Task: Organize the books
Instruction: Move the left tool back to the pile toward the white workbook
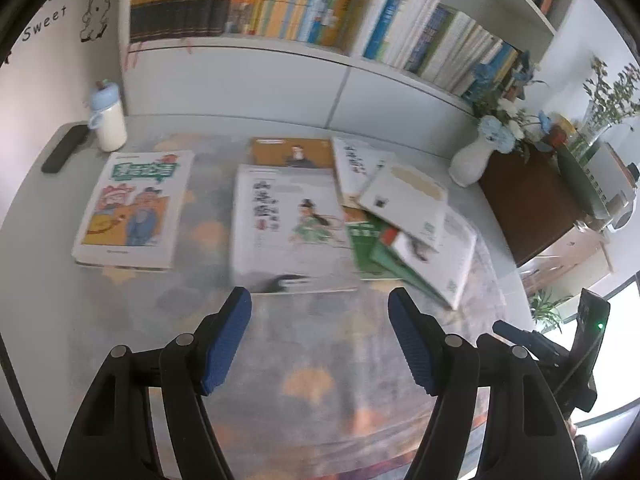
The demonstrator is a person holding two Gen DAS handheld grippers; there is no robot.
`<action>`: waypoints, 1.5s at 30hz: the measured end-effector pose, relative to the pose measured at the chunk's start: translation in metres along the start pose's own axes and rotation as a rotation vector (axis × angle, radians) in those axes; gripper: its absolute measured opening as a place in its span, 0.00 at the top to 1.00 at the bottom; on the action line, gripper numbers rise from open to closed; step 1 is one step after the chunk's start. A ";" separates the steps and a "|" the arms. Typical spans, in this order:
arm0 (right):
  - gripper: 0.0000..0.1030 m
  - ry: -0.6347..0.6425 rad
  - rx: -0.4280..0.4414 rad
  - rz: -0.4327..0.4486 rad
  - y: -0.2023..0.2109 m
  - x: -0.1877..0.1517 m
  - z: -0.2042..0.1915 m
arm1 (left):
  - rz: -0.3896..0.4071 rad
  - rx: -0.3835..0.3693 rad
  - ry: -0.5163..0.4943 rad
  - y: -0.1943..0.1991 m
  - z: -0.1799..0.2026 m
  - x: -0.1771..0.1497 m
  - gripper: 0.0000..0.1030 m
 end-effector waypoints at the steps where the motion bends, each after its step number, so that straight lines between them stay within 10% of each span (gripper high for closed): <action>1: 0.34 -0.013 0.006 0.004 0.006 0.004 0.015 | 0.006 -0.004 -0.006 -0.002 0.012 0.003 0.32; 12: 0.34 0.043 -0.003 0.109 0.040 0.066 0.083 | -0.043 -0.010 -0.217 -0.092 0.103 0.076 0.26; 29: 0.46 -0.075 0.000 -0.005 -0.097 0.156 0.097 | -0.211 -0.095 -0.153 -0.293 0.060 0.157 0.35; 45: 0.45 -0.111 0.007 -0.044 -0.159 0.197 0.099 | -0.263 -0.233 -0.165 -0.330 0.078 0.159 0.42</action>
Point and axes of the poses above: each gripper's, at about its wrist camera, not at the fingertips, and y roughly against the way its jaws point, z to its right, x to its top, the point moved 2 cm from there along -y, roughly the way its jaws point, and after that the axes turned 14 degrees about -y, right-handed, at the moved point
